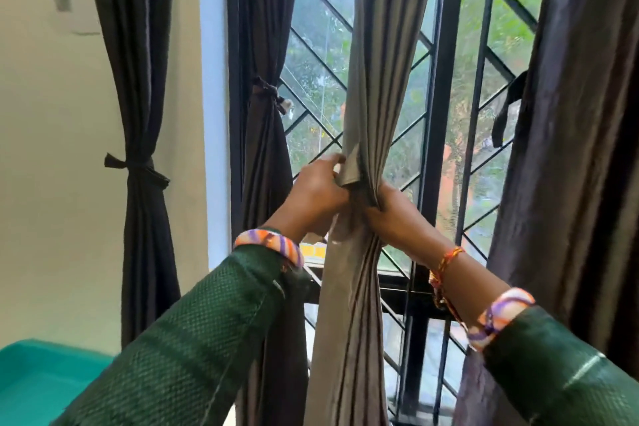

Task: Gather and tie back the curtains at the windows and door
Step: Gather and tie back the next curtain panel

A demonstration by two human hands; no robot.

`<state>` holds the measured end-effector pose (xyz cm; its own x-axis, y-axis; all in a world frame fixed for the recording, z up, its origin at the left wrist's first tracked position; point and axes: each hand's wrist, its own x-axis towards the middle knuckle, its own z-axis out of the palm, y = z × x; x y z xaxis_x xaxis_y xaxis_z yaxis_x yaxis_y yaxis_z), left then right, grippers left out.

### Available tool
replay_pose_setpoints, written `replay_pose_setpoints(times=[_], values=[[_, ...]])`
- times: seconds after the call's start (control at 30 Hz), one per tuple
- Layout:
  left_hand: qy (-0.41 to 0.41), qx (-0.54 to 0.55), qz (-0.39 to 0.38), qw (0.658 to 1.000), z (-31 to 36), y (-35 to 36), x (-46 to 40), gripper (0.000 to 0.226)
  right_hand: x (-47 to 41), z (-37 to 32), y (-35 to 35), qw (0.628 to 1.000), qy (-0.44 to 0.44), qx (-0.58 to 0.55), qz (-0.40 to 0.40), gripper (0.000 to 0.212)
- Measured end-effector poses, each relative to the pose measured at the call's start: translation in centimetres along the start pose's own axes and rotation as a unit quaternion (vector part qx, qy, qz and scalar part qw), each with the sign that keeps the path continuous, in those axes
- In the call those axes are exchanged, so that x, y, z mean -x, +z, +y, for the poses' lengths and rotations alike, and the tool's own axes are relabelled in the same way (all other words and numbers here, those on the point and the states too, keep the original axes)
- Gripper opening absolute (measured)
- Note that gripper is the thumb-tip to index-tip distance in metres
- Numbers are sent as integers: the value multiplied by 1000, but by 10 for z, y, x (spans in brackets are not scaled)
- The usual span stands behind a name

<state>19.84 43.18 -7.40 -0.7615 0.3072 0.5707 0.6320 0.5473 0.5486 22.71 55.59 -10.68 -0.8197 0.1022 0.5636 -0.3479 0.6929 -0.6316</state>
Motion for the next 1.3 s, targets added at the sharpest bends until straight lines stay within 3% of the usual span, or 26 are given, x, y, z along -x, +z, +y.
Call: replay_pose_setpoints(times=[0.1, 0.17, 0.23, 0.3, 0.4, 0.47, 0.5, 0.57, 0.67, 0.77, 0.87, 0.9, 0.97, 1.03, 1.07, 1.1, 1.13, 1.17, 1.2, 1.23, 1.3], values=[[36, -110, 67, 991, 1, -6, 1, 26, 1, 0, 0, 1000, 1, -6, -8, 39], [83, -241, 91, 963, 7, -12, 7, 23, 0, -2, -1, 1000, 2, 11, -7, 46], [101, -285, 92, 949, 13, -15, 11, 26, -1, -1, 0, 999, -2, 30, 10, 43], [80, -254, 63, 962, 18, -14, 11, 25, 1, -1, 0, 999, -9, 39, 21, 35], [-31, 25, -31, 999, 25, -9, 6, 18, 6, -5, 0, 999, -14, 29, 25, 31], [-99, 199, -98, 970, 35, -6, 7, 17, 9, -6, -2, 1000, 6, 21, 18, 34], [-116, 226, -115, 960, 40, -4, 8, 19, 10, -6, -3, 999, 15, 24, 17, 33], [-101, 226, -118, 962, 49, 1, 10, 32, 15, -9, -5, 998, 14, 53, 16, 30], [-34, 168, -35, 985, 56, 9, 10, 52, 27, -18, -8, 986, -31, 162, 29, 23], [-25, 118, 21, 992, 56, 8, 4, 33, 41, -20, -11, 987, -98, 116, 44, 29], [-26, 86, 19, 996, 50, -2, 1, 26, 50, -11, -31, 982, -177, 71, -12, 36], [-31, 110, 6, 993, 47, -7, 1, 25, 50, -7, -41, 981, -182, 72, 13, 31], [-27, 179, -45, 982, 44, -18, 6, 18, 41, 0, -67, 972, -165, 16, 166, 36], [-13, 280, -116, 953, 44, -31, 14, 11, 22, 10, -92, 927, -111, -113, 341, 32], [-7, 329, -148, 932, 45, -36, 18, 10, 17, 9, -97, 903, -60, -171, 390, 33], [-4, 369, -176, 913, 47, -40, 21, 11, 13, 8, -100, 898, -5, -224, 378, 36], [0, 393, -200, 898, 50, -42, 25, 12, 10, 7, -103, 903, 42, -306, 298, 42], [6, 404, -216, 889, 52, -42, 25, 12, 14, 3, -102, 898, 84, -413, 129, 46], [10, 406, -226, 885, 55, -42, 26, 14, 22, -3, -96, 867, 107, -485, -49, 48], [9, 402, -230, 886, 57, -42, 26, 14, 30, -6, -90, 862, 85, -478, -147, 44], [6, 386, -229, 893, 57, -43, 24, 12, 34, -9, -92, 891, 146, -406, -142, 53]])
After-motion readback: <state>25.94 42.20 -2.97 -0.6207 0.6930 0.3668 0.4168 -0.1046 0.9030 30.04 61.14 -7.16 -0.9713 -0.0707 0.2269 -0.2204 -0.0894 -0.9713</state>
